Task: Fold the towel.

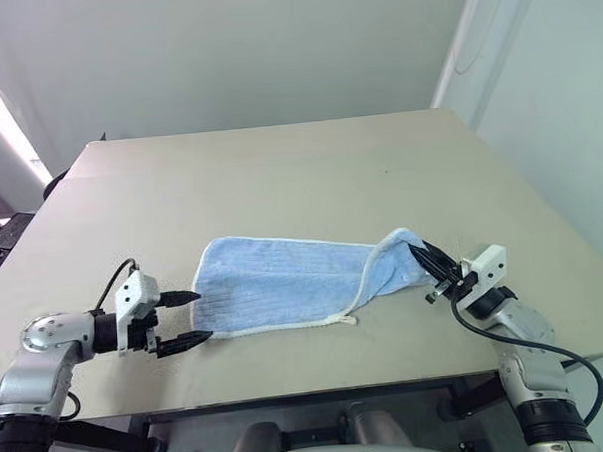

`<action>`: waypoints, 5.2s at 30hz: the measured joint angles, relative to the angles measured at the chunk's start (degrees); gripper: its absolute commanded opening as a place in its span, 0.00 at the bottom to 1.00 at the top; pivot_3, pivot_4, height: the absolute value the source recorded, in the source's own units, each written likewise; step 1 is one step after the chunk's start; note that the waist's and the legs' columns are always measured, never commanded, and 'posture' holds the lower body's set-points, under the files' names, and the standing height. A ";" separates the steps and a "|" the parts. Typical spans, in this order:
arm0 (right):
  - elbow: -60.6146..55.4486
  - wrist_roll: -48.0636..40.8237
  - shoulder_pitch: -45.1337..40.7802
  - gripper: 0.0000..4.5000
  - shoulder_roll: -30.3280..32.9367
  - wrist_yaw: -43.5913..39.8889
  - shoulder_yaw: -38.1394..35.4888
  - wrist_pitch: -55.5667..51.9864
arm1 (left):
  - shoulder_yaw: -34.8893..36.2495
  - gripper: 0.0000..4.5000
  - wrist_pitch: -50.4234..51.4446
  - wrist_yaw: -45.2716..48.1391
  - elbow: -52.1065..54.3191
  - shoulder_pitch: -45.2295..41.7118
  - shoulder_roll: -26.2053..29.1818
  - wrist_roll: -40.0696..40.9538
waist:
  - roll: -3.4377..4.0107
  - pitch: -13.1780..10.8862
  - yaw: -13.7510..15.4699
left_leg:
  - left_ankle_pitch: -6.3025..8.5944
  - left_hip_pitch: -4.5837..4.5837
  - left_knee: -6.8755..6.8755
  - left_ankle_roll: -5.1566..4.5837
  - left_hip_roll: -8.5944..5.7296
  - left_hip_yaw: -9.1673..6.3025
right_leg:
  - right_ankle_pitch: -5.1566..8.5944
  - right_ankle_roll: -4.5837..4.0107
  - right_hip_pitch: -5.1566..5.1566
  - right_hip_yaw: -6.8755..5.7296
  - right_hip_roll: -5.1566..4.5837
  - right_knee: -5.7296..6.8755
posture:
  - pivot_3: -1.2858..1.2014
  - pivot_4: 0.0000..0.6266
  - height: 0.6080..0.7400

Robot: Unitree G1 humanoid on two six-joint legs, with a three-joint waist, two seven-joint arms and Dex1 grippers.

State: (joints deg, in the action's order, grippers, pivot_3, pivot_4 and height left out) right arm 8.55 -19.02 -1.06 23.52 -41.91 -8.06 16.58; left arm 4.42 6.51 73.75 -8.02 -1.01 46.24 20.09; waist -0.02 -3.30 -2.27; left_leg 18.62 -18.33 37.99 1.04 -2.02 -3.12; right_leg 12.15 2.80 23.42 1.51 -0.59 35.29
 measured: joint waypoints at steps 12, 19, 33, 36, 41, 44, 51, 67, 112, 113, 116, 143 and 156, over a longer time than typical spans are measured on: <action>0.99 2.94 -2.48 0.00 -0.34 3.20 0.21 -0.07 | -5.61 0.92 -7.43 4.58 -7.11 -3.00 1.83 -6.70 | 0.00 0.00 0.06 | 0.00 0.01 0.00 -0.01 0.00 0.00 | 0.00 0.00 0.00 0.01 -0.01 0.03 | 0.52 0.00 1.00; 2.94 4.56 -3.25 0.00 -0.34 4.63 0.29 -0.43 | -6.24 0.48 -7.81 5.69 -10.24 -5.60 1.86 -7.16 | 0.01 0.00 -0.14 | 0.00 0.01 0.00 -0.01 0.00 0.01 | 0.00 0.00 0.00 0.02 -0.01 0.05 | 0.52 0.00 1.00; 5.12 4.84 -4.97 0.00 -0.28 5.72 -0.55 -1.00 | -2.98 0.00 2.28 7.81 -10.29 -7.11 2.15 -1.03 | -0.03 -0.02 -0.11 | -0.01 0.00 0.02 -0.01 0.00 -0.01 | -0.01 0.01 0.02 0.00 0.00 0.07 | 0.52 0.00 1.00; 5.22 3.10 -6.95 0.00 -0.27 7.08 -2.31 -2.98 | 0.26 0.00 4.42 2.96 -11.24 -11.13 2.15 -0.37 | -0.04 -0.02 0.09 | -0.01 0.03 0.07 -0.01 -0.01 -0.04 | -0.02 0.03 -0.02 -0.02 -0.01 0.12 | 0.52 0.00 1.00; 7.39 0.34 -14.30 0.00 -0.34 10.65 -5.49 -5.98 | 3.21 0.00 9.30 -2.15 -15.27 -19.65 0.48 1.39 | -0.04 -0.02 -0.07 | -0.01 0.01 0.08 -0.01 -0.04 -0.02 | -0.14 0.21 0.02 -0.01 0.00 0.14 | 0.52 0.00 1.00; 14.24 1.51 -21.18 0.00 -0.89 14.32 -6.53 -2.97 | 3.52 0.00 8.85 -5.93 -20.63 -27.09 -3.11 1.55 | -0.06 -0.01 -0.05 | -0.01 0.02 0.09 -0.01 -0.08 -0.02 | -0.17 0.24 -0.01 -0.01 0.01 0.15 | 0.52 0.00 1.00; 37.47 8.61 -38.00 0.00 -3.03 23.71 -5.88 7.45 | 3.02 0.00 -5.94 -24.43 -46.60 -48.78 -12.16 -7.03 | -0.11 0.01 -0.04 | -0.02 -0.17 0.03 -0.01 -0.15 -0.03 | -0.40 0.14 0.20 0.03 -0.07 0.10 | 0.52 0.00 1.00; 52.48 12.04 -43.39 0.00 -4.51 24.30 -4.01 28.43 | 1.69 0.00 -32.32 -26.69 -61.58 -56.78 -6.78 -16.59 | -0.14 0.08 -0.30 | 0.00 -1.05 -0.07 -0.03 -0.18 0.07 | -0.49 0.22 1.14 0.15 -0.19 0.18 | 0.52 0.00 1.00; -17.42 -2.74 13.70 0.00 -3.27 18.71 -4.81 -17.11 | -3.26 0.00 -6.89 1.70 -27.63 -24.70 2.57 -5.78 | -0.32 -0.05 1.39 | 0.01 0.00 0.10 -0.03 -0.06 0.08 | 0.26 -0.09 0.02 -0.06 -0.02 0.57 | 0.52 0.00 1.00; -17.43 -2.44 13.66 0.00 -3.29 18.86 -4.76 -17.39 | -3.71 0.00 -7.63 1.41 -30.99 -27.10 1.25 -6.63 | -0.34 -0.05 1.45 | 0.01 0.01 0.10 -0.03 -0.07 0.08 | 0.26 -0.08 0.02 -0.08 -0.01 0.56 | 0.52 0.00 1.00; -17.45 -1.82 13.23 0.00 -3.33 19.19 -4.70 -17.63 | -4.64 0.00 -10.20 0.64 -39.48 -32.92 -1.50 -8.92 | -0.41 -0.02 1.51 | 0.01 0.00 0.12 -0.03 -0.08 0.05 | 0.26 -0.06 0.02 -0.08 0.00 0.56 | 0.52 0.00 1.00; -11.62 -3.53 0.34 0.99 -0.83 15.20 -3.42 -34.78 | -0.51 1.00 -16.89 -11.12 -58.79 -43.04 -9.10 -14.94 | -0.51 -0.02 1.54 | 0.02 -0.01 0.12 -0.05 -0.07 -0.02 | 0.14 0.19 0.12 -0.10 -0.03 0.56 | 0.52 0.00 1.00; -6.88 -10.81 -6.51 0.99 2.27 14.68 -11.03 -42.66 | 2.83 1.00 -14.16 -6.57 -46.13 -36.84 -11.22 -10.07 | -0.49 -0.03 1.60 | 0.03 -0.07 0.13 -0.08 -0.11 -0.01 | 0.07 0.33 0.16 -0.06 -0.20 0.53 | 0.52 0.00 1.00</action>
State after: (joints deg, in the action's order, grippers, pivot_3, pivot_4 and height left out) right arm 1.67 -29.83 -7.57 25.78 -27.23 -19.09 -26.08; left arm 7.25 -7.65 67.18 -54.15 -37.85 35.02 10.02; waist -0.51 -3.32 -0.67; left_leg 18.65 -18.40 38.12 0.96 -2.13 -3.13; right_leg 12.22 3.13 23.58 1.44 -0.80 35.82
